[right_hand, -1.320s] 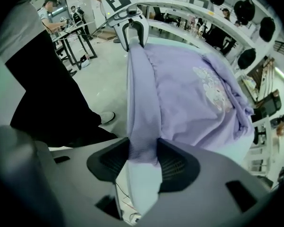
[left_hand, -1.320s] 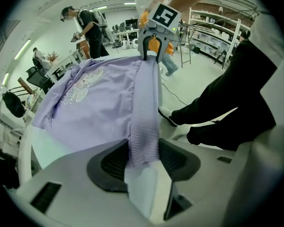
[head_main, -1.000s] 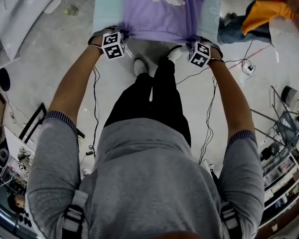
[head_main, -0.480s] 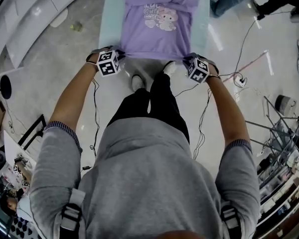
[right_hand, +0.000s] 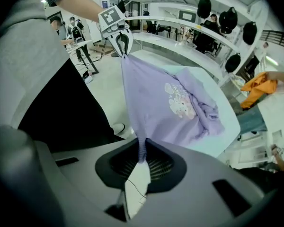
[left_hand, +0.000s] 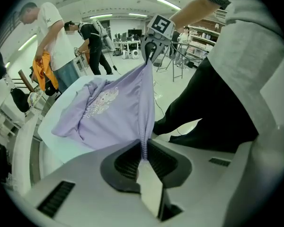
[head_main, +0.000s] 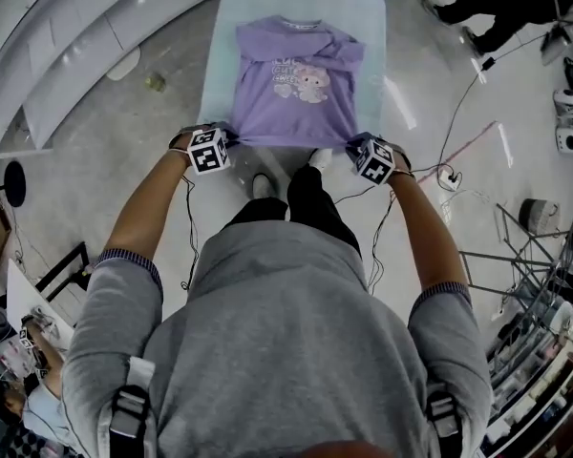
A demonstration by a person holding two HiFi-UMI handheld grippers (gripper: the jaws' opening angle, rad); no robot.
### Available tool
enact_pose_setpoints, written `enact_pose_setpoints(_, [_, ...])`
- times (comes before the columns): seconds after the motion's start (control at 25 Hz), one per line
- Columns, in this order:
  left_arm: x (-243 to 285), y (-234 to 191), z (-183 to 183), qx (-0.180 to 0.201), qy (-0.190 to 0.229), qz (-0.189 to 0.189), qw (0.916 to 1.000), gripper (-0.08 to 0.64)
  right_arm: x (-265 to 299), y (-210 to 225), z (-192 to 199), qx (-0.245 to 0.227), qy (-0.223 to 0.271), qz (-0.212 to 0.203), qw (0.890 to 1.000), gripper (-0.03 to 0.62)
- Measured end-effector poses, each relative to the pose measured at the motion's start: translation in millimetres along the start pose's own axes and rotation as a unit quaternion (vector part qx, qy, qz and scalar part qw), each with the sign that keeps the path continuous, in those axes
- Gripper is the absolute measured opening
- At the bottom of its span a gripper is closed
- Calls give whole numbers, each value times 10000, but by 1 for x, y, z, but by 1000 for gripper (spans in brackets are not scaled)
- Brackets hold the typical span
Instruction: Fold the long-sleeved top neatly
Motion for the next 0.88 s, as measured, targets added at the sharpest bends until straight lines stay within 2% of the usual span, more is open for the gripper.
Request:
enact_pose_setpoints(0.4, [-19,29,-4,-136,107,273,9995,55,-25,-16,-2,262,-59,-116,9996,44])
enact_pose_setpoints(0.72, [-35,-8,-9,-157,121,229,9995,54,-22,20,-9,269,52,-151,9995,44])
enact_pose_setpoints(0.88, [-51,-50,-17,-171,116,93,9997,54,-17,61,-19,231,128,-96,9996,44])
Point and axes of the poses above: the fingertips, and each gripper's own axes: x forward along the fingers, y to its right, z out of its underside, the point moved 3 cm from there along -x, backward along the fingers, and after that the axes turned 11 degrees about z, right-handed, at the moved point
